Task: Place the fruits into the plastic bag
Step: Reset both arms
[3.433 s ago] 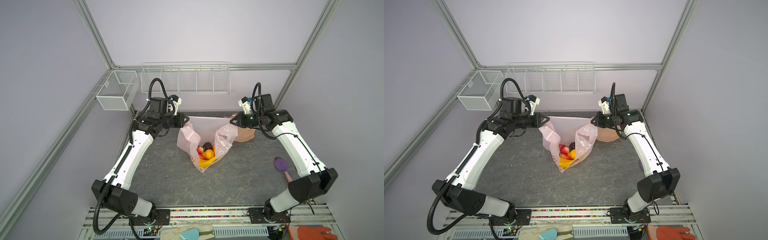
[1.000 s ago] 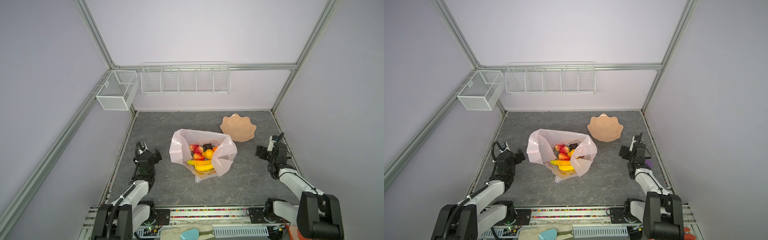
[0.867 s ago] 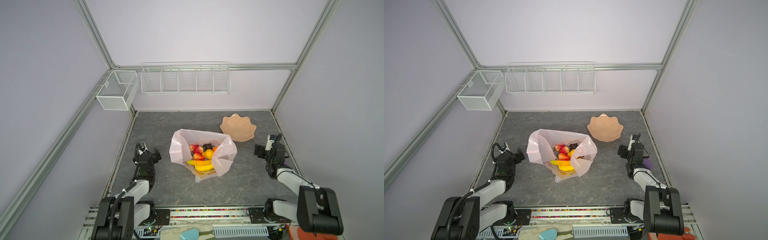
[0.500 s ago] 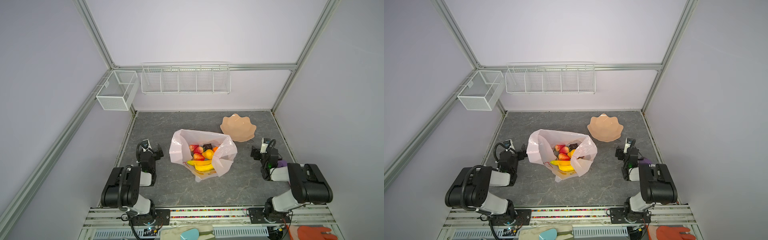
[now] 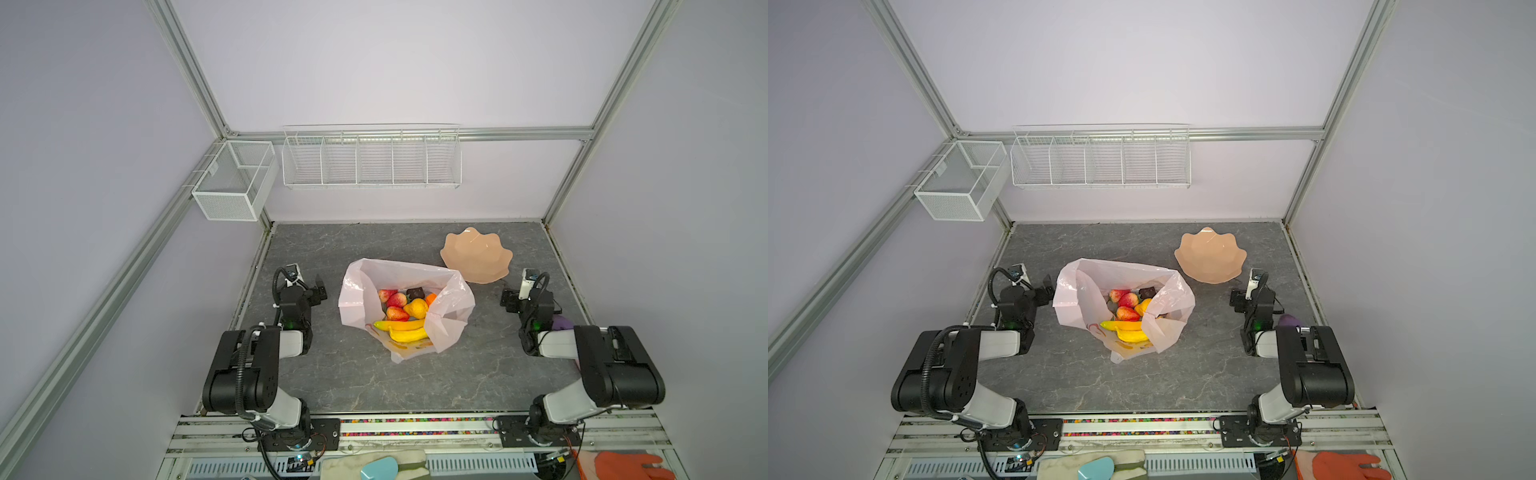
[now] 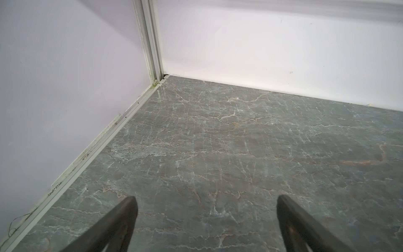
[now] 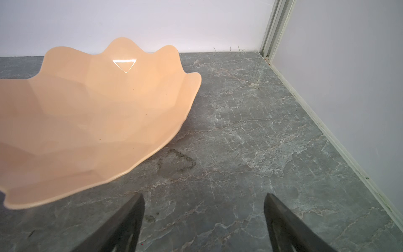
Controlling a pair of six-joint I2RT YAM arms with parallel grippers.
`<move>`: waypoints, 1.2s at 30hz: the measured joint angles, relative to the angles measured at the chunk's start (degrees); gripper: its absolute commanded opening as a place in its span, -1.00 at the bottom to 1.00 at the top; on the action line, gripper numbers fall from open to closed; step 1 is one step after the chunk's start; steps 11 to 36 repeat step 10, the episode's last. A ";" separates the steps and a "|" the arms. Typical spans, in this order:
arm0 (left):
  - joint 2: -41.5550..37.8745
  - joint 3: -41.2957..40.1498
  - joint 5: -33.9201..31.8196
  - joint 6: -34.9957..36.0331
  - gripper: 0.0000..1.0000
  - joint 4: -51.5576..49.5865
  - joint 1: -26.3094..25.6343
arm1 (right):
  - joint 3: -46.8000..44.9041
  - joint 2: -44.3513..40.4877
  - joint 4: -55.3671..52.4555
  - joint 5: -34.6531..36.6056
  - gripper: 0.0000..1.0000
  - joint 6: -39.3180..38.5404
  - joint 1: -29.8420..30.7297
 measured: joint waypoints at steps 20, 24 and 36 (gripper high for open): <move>0.13 -0.09 -0.02 0.02 0.99 0.24 0.00 | 0.00 0.00 -0.02 0.09 0.76 -0.17 0.20; 0.13 -0.09 -0.02 0.02 0.99 0.24 0.00 | 0.00 0.00 -0.02 0.09 0.76 -0.17 0.20; 0.13 -0.09 -0.02 0.02 0.99 0.24 0.00 | 0.00 0.00 -0.02 0.09 0.76 -0.17 0.20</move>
